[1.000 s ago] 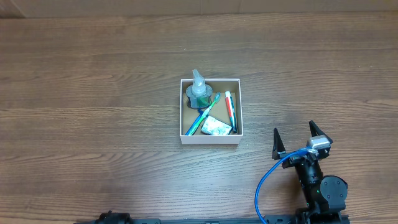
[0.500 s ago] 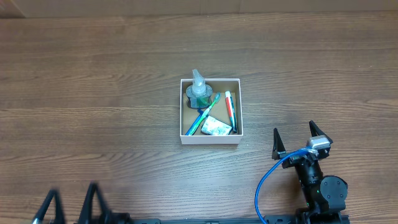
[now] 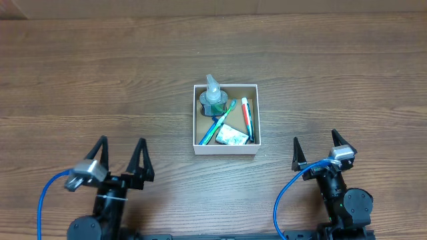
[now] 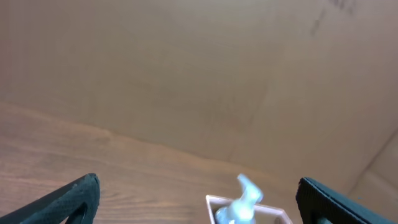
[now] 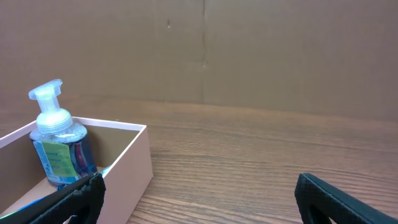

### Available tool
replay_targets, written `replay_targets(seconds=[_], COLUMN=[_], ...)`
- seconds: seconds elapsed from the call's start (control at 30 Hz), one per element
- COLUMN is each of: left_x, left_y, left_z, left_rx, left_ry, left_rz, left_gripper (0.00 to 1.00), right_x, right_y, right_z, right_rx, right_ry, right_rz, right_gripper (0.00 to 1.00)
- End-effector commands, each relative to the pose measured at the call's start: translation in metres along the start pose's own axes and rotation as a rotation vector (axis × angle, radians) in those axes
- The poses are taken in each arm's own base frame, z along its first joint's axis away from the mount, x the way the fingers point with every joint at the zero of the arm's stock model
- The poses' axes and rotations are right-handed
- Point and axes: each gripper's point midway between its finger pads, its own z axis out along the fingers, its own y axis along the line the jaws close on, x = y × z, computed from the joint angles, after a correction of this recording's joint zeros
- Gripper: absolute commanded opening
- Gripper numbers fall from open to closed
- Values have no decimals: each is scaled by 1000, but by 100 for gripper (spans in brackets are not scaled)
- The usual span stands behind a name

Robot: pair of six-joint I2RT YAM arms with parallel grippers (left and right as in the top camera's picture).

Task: Pack container

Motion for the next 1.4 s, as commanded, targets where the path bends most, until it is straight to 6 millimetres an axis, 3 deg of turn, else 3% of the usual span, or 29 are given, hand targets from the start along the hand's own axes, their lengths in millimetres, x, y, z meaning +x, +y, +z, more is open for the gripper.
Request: replay_targets(seconds=[0.0,0.3,0.63,0.9,1.07,1.37], left_x=[18,70,106,105,92,89], left_y=[0,22,39,49,80,86], left_z=[3,11,12,12,9,7], left_rx=[40,26,23,-35,-249,-290], left_ry=[32,129,201,199,151,127], left_rz=[146,383,534,523,339,262], left_gripper=[100,100,100,100,100,100], right_x=[1,1,1,1,1,1], right_y=[0,0,0,0,0,0], right_z=[0,0,0,0,0,0], right_rx=[-2,-2,-2,-2,-1,-2], right_ry=[-6,-6,-6,-6,-6,-6], right_rz=[-4,-4,-4,-4,-4,-4], right_gripper=[100,100,100,100,100,100])
